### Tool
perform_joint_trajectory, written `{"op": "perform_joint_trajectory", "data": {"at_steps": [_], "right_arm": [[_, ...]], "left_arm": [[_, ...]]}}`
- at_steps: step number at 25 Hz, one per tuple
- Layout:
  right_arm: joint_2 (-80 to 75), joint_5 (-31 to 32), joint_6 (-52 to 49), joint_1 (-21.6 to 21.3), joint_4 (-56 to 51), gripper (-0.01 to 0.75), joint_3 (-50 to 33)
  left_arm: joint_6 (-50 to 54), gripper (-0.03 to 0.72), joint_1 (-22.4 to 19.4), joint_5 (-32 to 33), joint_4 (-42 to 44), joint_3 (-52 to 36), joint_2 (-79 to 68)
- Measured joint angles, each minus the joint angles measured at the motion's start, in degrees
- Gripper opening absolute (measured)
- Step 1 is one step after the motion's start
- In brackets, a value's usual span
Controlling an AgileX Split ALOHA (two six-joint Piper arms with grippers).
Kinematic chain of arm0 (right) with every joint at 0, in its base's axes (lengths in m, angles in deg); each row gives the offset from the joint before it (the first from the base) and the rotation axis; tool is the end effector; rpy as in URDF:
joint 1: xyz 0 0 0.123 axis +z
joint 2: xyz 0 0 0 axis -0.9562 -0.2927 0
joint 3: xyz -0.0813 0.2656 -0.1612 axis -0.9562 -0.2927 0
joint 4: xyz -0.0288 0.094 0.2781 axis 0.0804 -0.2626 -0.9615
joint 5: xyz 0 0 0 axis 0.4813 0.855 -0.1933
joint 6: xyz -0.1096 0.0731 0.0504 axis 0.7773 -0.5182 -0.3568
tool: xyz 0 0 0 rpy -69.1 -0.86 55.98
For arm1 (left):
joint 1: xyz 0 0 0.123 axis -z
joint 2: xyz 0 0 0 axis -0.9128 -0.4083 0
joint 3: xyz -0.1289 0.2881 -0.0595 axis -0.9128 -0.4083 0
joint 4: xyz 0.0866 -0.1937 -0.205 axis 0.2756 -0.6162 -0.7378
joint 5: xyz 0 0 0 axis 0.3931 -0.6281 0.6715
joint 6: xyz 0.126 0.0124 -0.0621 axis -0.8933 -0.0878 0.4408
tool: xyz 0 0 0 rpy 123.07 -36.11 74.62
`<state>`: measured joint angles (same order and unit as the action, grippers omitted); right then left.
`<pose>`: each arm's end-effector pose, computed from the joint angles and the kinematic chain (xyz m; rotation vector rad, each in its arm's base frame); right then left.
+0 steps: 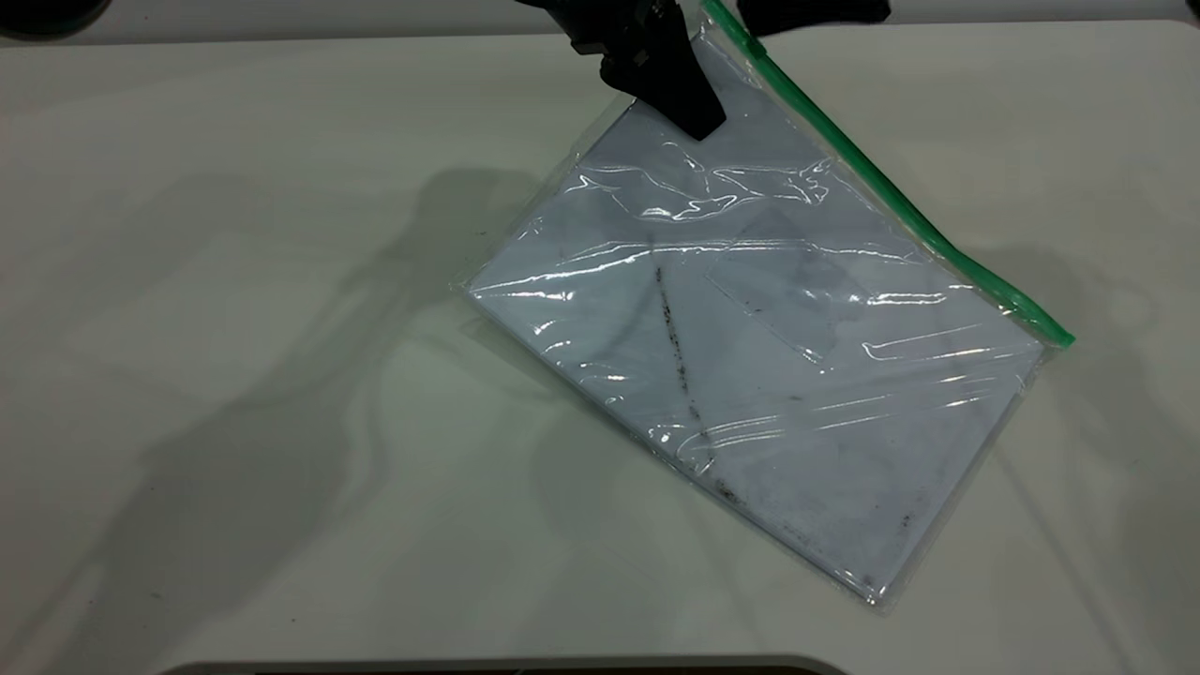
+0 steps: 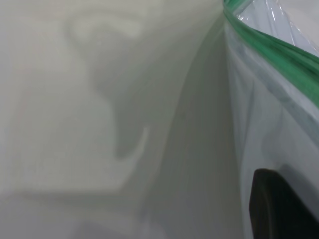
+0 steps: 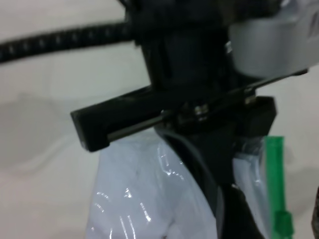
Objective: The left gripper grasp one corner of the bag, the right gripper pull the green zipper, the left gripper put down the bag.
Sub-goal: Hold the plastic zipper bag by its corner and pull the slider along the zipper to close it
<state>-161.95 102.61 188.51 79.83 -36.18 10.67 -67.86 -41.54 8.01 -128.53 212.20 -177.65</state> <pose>0.4769 0.1572 0.0841 -1.0766 2.0214 0.7345 0.5429 -0.3455 0.0441 1.6146 2.0225 -0.8472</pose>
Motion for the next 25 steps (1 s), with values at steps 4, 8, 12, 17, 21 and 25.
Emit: {"op": "perform_joint_trajectory", "data": {"at_steps": [4, 8, 12, 17, 21, 25], "right_arm": [[-1.83, 0.07, 2.1, 0.0, -1.69, 0.413, 0.0], [-3.04, -0.17, 4.86, -0.12, -3.18, 0.413, 0.0], [-3.1, -0.5, 6.57, -1.22, -3.88, 0.413, 0.06], [-3.15, -0.72, 7.16, -2.09, -3.97, 0.405, 0.07], [-3.15, 0.15, 7.41, -2.09, -5.11, 0.353, 0.07], [-3.75, 0.97, 7.41, -2.09, -5.85, 0.329, 0.12]], "left_arm": [[-0.06, 0.053, 0.0, 0.0, 0.0, 0.0, 0.0], [-0.96, 0.053, 0.3, 0.0, 0.0, 0.06, 0.0], [-3.54, 0.053, 0.4, 0.0, 0.0, 0.12, 0.0], [-4.54, 0.053, 0.4, 0.0, 0.0, 0.12, 0.0], [-4.59, 0.053, 0.4, 0.0, 0.0, 0.12, 0.0], [-4.59, 0.053, 0.4, 0.0, 0.0, 0.12, 0.0]]}}
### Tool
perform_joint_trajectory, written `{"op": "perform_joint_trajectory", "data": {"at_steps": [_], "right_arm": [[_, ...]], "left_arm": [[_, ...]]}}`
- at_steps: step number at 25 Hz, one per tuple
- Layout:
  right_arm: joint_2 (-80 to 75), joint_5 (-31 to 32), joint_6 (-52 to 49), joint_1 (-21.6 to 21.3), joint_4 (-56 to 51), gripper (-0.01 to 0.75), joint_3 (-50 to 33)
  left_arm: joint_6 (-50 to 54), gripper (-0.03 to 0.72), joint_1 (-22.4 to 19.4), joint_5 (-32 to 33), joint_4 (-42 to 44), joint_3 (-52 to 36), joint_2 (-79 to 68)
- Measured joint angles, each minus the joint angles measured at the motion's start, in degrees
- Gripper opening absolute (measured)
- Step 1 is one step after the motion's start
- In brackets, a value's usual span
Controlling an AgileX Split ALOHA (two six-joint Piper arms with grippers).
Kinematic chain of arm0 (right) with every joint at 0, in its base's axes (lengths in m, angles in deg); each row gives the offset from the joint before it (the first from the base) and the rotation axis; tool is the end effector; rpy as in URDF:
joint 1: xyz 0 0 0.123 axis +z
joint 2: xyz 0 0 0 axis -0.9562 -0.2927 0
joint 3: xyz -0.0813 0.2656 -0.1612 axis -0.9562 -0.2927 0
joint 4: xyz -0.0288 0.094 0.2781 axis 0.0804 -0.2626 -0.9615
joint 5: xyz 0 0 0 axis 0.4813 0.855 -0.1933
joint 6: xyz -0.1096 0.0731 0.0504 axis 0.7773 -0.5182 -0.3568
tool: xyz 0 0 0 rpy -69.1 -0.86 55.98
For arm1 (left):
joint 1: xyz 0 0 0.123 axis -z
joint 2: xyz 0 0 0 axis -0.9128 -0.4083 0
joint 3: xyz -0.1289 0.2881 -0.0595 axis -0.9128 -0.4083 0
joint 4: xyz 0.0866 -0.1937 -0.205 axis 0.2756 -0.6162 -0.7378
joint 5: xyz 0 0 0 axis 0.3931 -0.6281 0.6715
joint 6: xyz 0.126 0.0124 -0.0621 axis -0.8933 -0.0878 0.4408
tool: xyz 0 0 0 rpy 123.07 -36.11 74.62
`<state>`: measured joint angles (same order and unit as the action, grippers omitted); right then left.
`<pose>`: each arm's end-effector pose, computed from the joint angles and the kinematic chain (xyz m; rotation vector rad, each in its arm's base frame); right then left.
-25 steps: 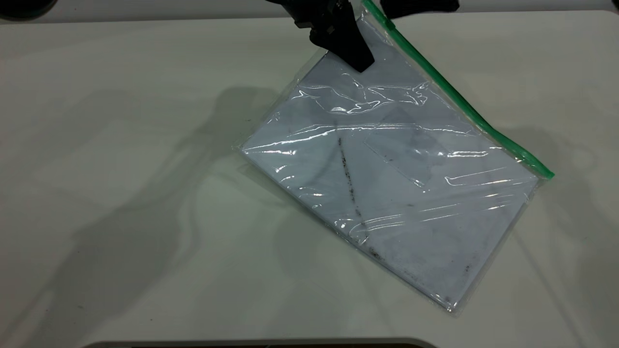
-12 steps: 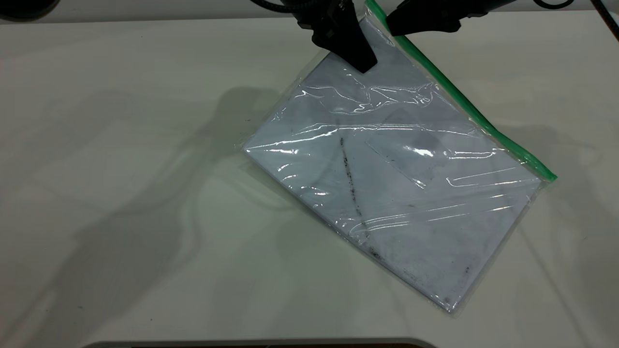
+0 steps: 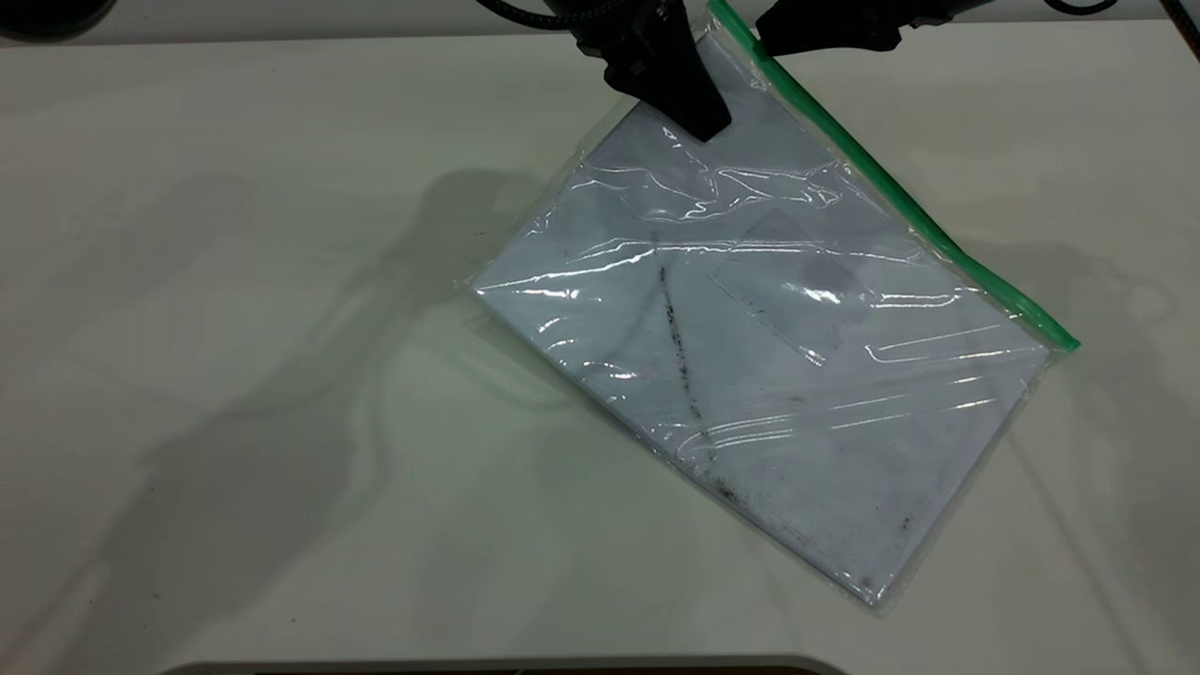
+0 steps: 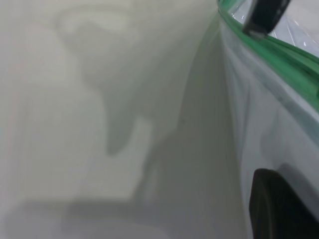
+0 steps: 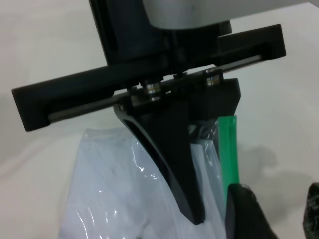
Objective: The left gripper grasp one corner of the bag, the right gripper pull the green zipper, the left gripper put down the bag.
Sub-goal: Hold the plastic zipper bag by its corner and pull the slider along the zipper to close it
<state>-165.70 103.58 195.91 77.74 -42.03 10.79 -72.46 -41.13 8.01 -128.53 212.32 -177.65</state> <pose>0.4856 0.1428 0.0605 -1.0339 1.9945 0.7327 0.5407 -0.3495 0.0448 1.6912 1.9367 -0.8195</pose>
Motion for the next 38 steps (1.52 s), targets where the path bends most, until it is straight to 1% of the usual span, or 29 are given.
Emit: {"op": "perform_joint_trajectory", "data": {"at_steps": [11, 16, 21, 30, 32, 35, 36, 38], "right_arm": [[-2.41, 4.77, 0.89, 0.0, -3.42, 0.326, 0.32], [-2.41, 4.88, 1.66, 0.0, -3.23, 0.282, 0.36], [-2.45, 4.88, 1.77, 0.0, -2.08, 0.204, 0.36], [-2.58, 4.52, 2.13, 0.0, -1.78, 0.196, 0.36], [-2.9, 4.47, 2.37, 0.07, -1.64, 0.164, 0.36], [-3.53, 4.19, 2.37, 0.46, -1.29, 0.056, 0.36], [-3.57, 4.19, 2.42, 0.54, -1.48, 0.038, 0.36], [-3.59, 4.3, 2.42, 0.54, -1.95, 0.036, 0.36]], "left_arm": [[0.0, 0.053, 0.0, 0.0, 0.02, 0.0, 0.0], [0.0, 0.053, 0.0, 0.0, 0.02, 0.0, 0.0], [0.0, 0.053, 0.0, 0.0, 0.02, 0.0, 0.0], [0.0, 0.053, 0.0, 0.0, 0.02, 0.0, 0.0], [0.0, 0.053, 0.0, 0.0, 0.02, 0.0, 0.0], [0.0, 0.053, 0.0, 0.0, 0.14, 0.0, 0.0], [0.0, 0.053, 0.0, 0.0, 0.13, 0.0, 0.0], [0.0, 0.053, 0.0, 0.0, 0.13, 0.0, 0.0]]}}
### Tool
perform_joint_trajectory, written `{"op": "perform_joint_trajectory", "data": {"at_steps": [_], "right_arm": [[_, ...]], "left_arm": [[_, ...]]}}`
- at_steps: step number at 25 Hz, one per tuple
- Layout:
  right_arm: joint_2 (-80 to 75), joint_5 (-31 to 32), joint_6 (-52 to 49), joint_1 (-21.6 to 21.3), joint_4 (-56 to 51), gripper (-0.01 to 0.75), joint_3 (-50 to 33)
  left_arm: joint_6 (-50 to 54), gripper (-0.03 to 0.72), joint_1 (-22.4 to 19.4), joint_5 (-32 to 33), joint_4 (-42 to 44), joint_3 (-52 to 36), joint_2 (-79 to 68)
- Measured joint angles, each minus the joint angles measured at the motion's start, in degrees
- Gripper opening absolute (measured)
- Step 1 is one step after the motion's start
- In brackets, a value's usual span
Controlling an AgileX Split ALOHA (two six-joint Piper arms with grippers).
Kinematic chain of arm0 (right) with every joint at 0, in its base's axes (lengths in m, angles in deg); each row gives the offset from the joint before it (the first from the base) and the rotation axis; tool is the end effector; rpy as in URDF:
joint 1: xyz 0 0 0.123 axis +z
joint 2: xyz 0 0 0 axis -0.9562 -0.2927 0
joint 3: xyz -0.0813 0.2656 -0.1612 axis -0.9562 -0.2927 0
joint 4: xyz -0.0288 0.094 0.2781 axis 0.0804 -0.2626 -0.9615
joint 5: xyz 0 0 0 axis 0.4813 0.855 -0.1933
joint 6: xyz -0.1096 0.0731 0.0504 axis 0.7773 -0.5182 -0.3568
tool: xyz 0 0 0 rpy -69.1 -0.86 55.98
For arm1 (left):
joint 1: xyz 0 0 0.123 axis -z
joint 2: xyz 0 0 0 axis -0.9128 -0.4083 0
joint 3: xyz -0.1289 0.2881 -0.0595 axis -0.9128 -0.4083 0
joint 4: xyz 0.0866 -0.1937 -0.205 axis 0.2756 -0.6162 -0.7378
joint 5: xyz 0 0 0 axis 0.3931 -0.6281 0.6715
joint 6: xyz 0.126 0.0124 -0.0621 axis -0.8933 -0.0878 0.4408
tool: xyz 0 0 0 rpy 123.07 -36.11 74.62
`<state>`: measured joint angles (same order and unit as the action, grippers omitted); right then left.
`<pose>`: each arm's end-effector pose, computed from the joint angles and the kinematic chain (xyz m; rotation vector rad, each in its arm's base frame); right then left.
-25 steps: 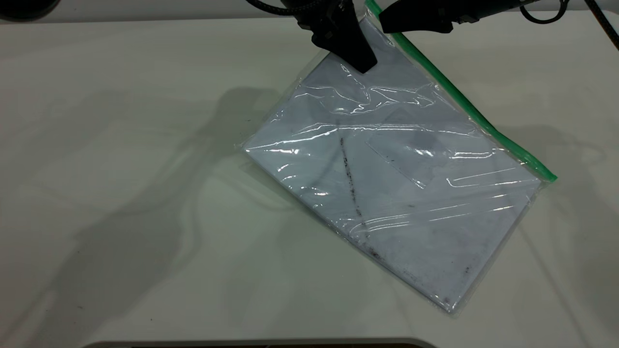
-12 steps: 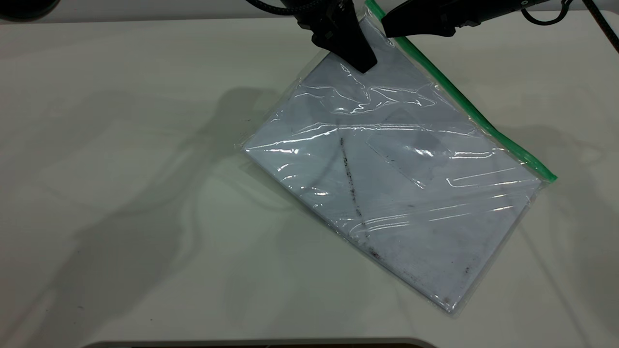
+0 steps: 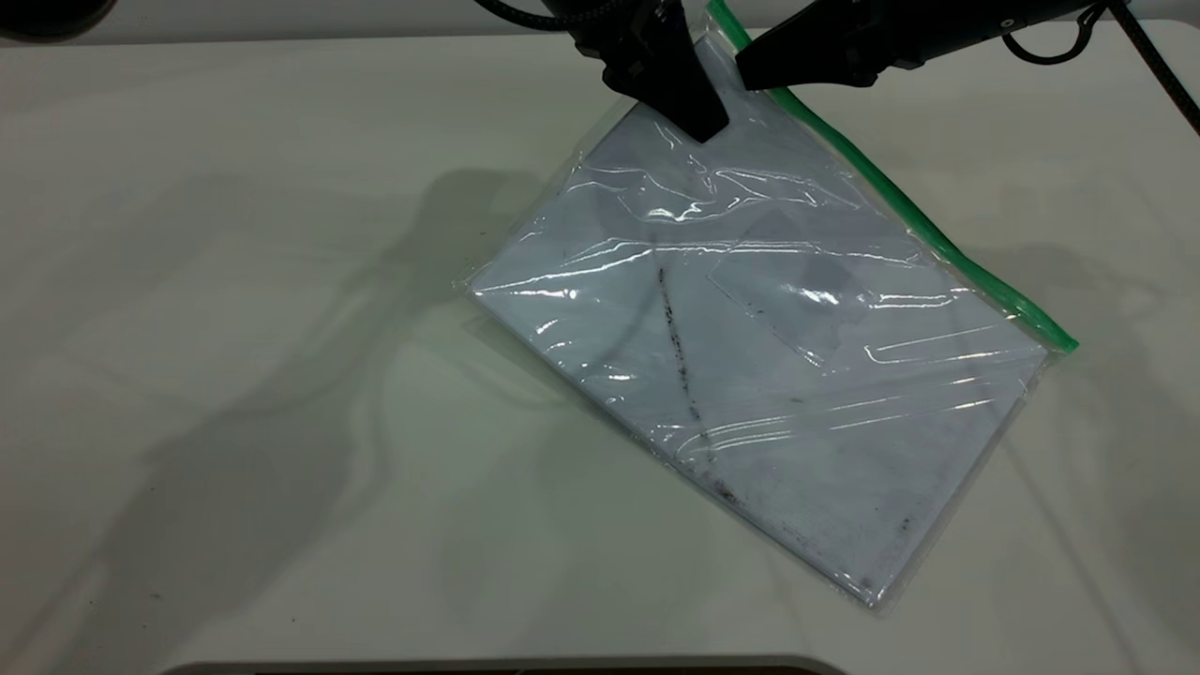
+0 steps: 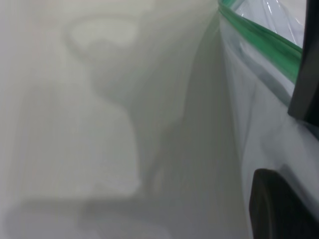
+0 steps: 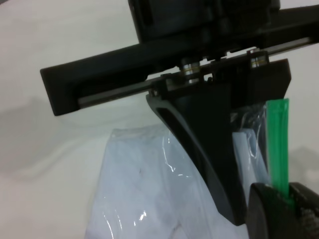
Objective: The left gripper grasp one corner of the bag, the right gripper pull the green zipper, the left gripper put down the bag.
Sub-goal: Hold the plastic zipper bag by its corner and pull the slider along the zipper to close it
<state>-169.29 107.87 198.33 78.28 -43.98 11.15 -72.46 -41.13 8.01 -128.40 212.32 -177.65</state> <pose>0.4784 0.1539 0.0394 -1.0490 1.9674 0.8380 0.5407 -0.3493 0.0446 1.6930 1.9372 -0.8171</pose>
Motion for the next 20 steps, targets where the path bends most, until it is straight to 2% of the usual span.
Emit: {"op": "perform_joint_trajectory", "data": {"at_steps": [20], "right_arm": [[0.49, -0.45, 0.04, -1.31, -0.24, 0.036, 0.54]], "left_arm": [[-0.07, 0.053, -1.74, 0.05, 0.42, 1.3, 3.33]]}}
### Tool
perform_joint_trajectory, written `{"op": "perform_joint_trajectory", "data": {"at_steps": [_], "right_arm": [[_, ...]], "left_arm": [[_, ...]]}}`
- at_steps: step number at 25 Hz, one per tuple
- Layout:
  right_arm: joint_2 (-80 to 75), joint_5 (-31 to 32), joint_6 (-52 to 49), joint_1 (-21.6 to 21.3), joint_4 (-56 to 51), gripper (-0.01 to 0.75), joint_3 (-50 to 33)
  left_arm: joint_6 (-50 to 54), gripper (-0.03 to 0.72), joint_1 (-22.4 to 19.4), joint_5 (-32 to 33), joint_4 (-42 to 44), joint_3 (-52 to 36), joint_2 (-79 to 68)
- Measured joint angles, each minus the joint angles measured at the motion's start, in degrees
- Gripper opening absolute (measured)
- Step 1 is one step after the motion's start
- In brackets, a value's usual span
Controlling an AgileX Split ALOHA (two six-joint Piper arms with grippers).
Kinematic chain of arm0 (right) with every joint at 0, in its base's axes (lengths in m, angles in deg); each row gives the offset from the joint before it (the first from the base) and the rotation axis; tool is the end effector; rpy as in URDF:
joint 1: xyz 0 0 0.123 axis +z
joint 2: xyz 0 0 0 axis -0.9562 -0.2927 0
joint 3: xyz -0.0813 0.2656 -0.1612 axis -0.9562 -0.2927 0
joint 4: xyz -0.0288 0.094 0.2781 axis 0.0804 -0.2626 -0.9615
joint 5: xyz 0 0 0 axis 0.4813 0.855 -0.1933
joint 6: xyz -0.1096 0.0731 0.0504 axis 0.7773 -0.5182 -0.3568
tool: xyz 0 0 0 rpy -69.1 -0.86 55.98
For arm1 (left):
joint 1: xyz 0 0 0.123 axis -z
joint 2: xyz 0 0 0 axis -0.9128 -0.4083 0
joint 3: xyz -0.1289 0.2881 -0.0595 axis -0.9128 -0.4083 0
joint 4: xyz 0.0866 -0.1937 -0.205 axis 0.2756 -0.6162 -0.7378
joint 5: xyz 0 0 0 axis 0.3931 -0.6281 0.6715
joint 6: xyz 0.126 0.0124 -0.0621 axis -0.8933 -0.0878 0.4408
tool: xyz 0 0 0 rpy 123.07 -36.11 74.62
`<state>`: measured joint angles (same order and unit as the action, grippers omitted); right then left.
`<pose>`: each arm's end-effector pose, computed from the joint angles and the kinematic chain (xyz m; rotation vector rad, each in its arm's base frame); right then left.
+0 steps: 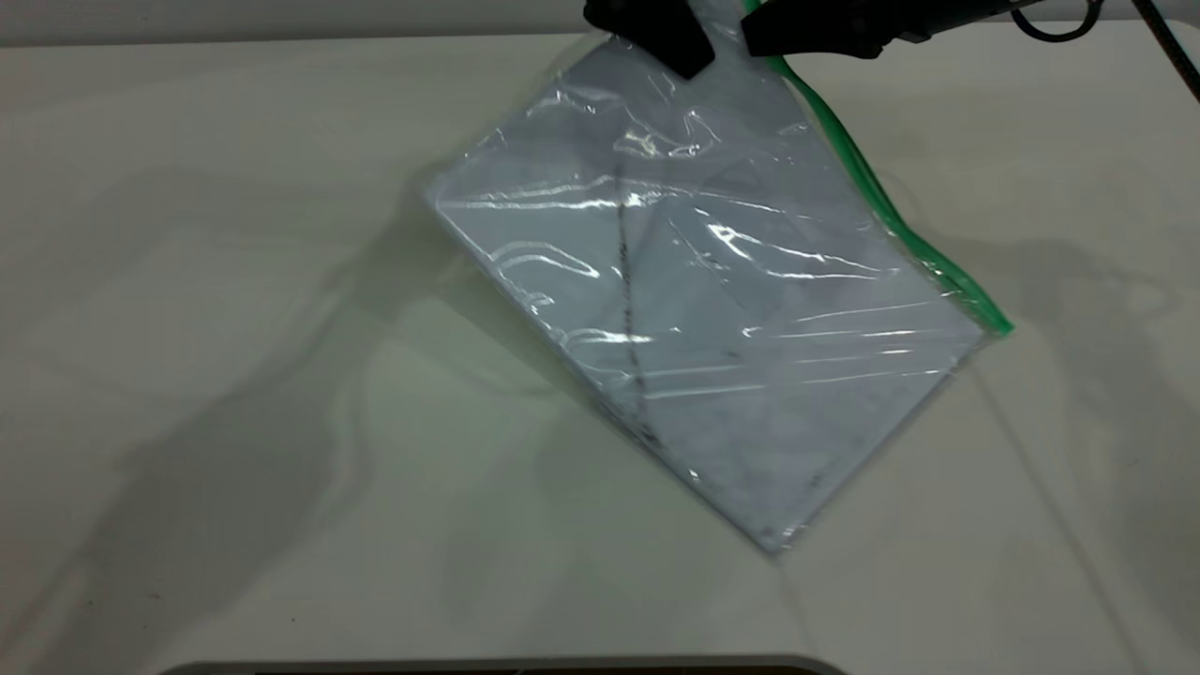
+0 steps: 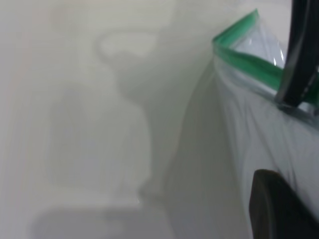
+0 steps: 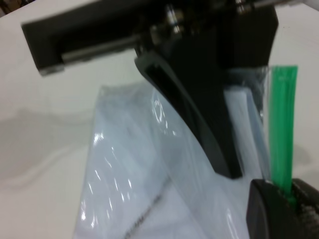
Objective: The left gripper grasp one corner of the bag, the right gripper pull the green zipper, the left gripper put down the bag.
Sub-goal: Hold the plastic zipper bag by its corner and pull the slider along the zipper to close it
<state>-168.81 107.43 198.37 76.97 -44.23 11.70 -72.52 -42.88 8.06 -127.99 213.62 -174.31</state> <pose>0.4862 0.1426 0.0456 -1.0219 1.9641 0.8068 0.5571 -0.3344 0.0888 1.6541 1.8863 -0.7527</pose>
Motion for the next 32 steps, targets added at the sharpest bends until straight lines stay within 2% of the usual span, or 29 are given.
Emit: {"op": "perform_joint_trajectory", "data": {"at_steps": [15, 24, 32], "right_arm": [[-3.04, -1.07, 0.0, -0.57, -0.19, 0.036, 0.13], [-5.42, -5.05, 0.0, -2.47, 2.82, 0.036, 0.11], [-8.17, -6.88, -0.11, -3.43, 6.79, 0.036, 0.11]], "left_arm": [[-1.14, 0.053, -1.27, 0.0, -1.8, 0.11, 0.29], [-1.34, 0.053, -5.07, 0.05, -3.63, 0.22, 3.53], [-2.74, 0.053, -6.29, -0.33, -5.07, 0.22, 3.66]]}}
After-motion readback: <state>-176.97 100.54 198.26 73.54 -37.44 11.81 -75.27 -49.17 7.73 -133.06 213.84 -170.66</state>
